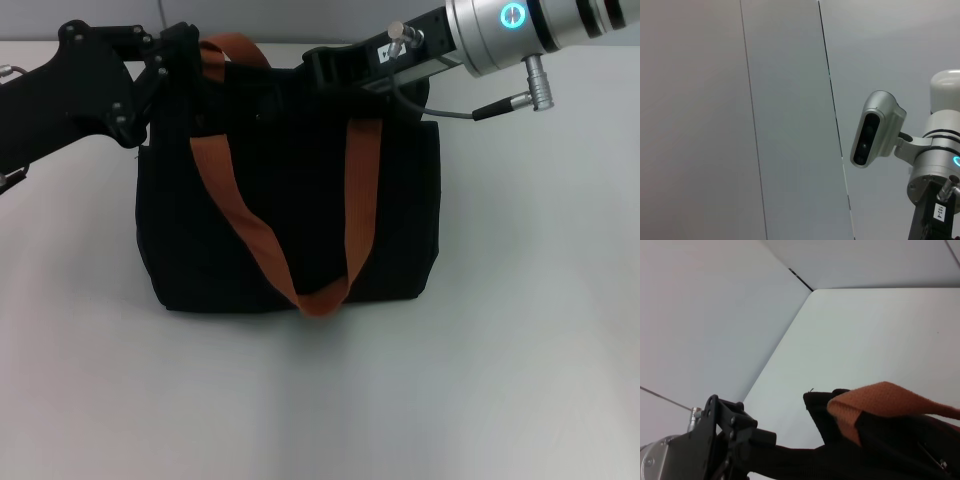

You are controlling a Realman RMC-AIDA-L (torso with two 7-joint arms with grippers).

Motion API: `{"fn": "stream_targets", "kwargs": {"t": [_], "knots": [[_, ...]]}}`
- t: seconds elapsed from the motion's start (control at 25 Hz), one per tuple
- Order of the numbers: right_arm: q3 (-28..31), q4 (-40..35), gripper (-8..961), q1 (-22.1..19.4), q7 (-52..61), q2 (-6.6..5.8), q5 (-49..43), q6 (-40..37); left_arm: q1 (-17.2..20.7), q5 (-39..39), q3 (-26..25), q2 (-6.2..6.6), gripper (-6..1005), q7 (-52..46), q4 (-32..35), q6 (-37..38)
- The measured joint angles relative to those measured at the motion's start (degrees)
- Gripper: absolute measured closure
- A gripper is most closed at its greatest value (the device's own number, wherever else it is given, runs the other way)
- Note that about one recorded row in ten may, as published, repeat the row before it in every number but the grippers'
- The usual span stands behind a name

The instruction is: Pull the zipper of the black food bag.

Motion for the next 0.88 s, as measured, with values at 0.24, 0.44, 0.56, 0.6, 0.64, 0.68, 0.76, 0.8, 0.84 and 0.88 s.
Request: {"fn": "stream_targets", "kwargs": {"t": [0.24,0.44,0.56,0.6,0.64,0.68,0.76,0.8,0.84,0.88], "knots": [[0.58,0.02,694,-0.71,0.46,-0.01,1.34,-0.28,0.23,0.0,-0.05,0.06,901,0.14,0.0,0.0],[1.15,-0.04,685,-1.62,0.6,-0.13,2.15,-1.06,0.43,0.02,-0.13,0.05,900,0.17,0.0,0.06],[1.93,-0.17,680,-2.09,0.61,-0.12,2.21,-1.51,0.46,0.04,-0.18,0.05,900,0.16,0.0,0.15],[2.04,-0.29,679,-2.28,0.61,-0.1,2.26,-1.51,0.47,0.04,-0.18,0.05,900,0.15,0.0,0.17],[2.06,-0.3,677,-2.35,0.61,-0.08,2.29,-1.45,0.47,0.04,-0.18,0.04,899,0.15,0.0,0.22],[2.08,-0.13,675,-2.38,0.61,-0.07,2.34,-1.28,0.47,0.04,-0.17,0.0,899,0.15,0.0,0.34],[1.99,-0.01,672,-2.3,0.61,-0.07,2.35,-1.21,0.47,0.04,-0.15,-0.02,899,0.13,0.0,0.49],[1.69,0.12,670,-2.08,0.61,-0.06,2.35,-1.12,0.47,0.04,-0.14,-0.04,899,0.09,0.0,0.66],[1.69,0.12,668,-2.08,0.61,-0.06,2.35,-1.12,0.47,0.04,-0.14,-0.04,898,0.09,0.0,0.66],[1.55,0.14,667,-1.91,0.61,-0.04,2.29,-1.09,0.47,0.04,-0.15,-0.04,898,0.02,0.0,0.74]]}}
